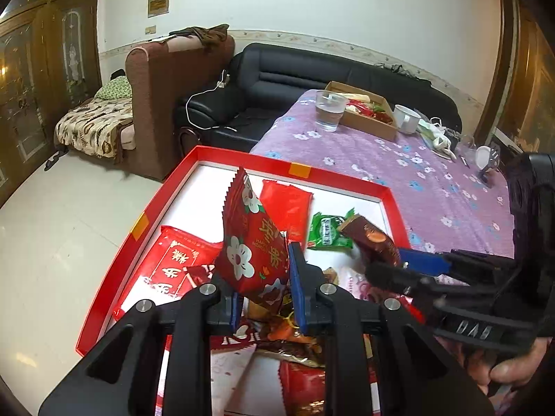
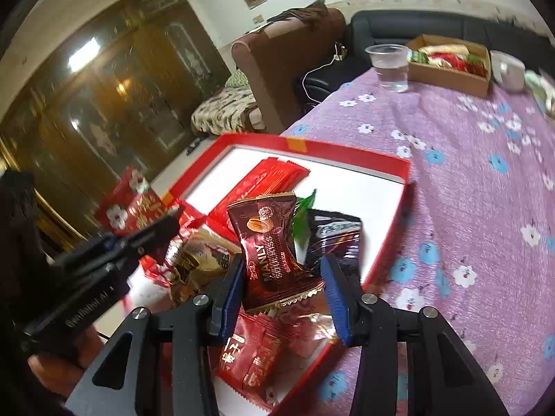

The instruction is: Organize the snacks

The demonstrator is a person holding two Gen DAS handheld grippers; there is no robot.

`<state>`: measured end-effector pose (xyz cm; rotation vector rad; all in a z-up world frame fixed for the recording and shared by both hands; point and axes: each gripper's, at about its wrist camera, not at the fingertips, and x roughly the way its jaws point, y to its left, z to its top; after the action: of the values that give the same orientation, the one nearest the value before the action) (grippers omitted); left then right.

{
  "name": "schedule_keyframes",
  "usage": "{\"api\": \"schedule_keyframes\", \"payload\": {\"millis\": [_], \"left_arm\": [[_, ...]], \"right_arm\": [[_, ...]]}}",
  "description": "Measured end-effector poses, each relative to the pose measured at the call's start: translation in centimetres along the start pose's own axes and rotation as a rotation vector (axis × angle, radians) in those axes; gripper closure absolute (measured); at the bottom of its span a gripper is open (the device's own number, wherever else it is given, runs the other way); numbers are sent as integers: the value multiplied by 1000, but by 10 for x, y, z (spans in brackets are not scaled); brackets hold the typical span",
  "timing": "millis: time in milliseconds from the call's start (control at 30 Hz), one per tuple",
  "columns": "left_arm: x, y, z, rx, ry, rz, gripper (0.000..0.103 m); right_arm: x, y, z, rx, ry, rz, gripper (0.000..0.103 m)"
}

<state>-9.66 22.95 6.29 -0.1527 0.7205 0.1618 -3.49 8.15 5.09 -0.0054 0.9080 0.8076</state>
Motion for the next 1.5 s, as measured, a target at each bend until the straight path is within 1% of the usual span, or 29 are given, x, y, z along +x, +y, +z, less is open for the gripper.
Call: {"api": "schedule_keyframes", "payload": {"millis": [33,167,333,633,967,1033,1067,1100,1133,1167,1233,1300,1367,1400,1433,1500], "left_arm": [[1,1,-1,0,2,3,82],[5,2,-4,1,16,9,82],[7,3,-7,6,30,19,82],[10,-2,-7,28,36,54,82],[11,-11,-9,51,39,96,82],[11,-12,-9,59,38,109,80],[11,-13,-9,62,36,122,78],[10,-14,-8,69,27,150,71],[8,-16,-8,73,16,169,60],[5,-16,-7,77,-2,191,54],[-4,-16,-5,78,-55,254,29],[-17,-18,-2,90,-123,314,19],[-28,-22,1,115,-177,370,19],[-32,-23,2,123,-191,388,18],[-36,-24,3,127,-199,403,16],[-42,-24,4,119,-203,412,16]], "right_arm": [[2,4,-2,-17,2,-14,59],[10,16,-7,-94,-3,-115,59],[14,14,-9,-118,-9,-183,59],[12,17,-11,-167,-24,-229,58],[10,18,-12,-191,-31,-242,56],[10,18,-12,-191,-27,-243,56],[10,17,-12,-192,-29,-242,56],[9,17,-12,-191,-30,-241,55],[7,16,-12,-186,-30,-238,52],[6,15,-11,-182,-30,-234,50],[1,11,-9,-161,-40,-213,41],[-6,6,-7,-133,-57,-202,36],[-13,3,-5,-111,-79,-177,36],[-17,1,-4,-102,-90,-168,36],[-20,0,-3,-94,-104,-158,36],[-28,-2,-2,-80,-137,-137,36]]}}
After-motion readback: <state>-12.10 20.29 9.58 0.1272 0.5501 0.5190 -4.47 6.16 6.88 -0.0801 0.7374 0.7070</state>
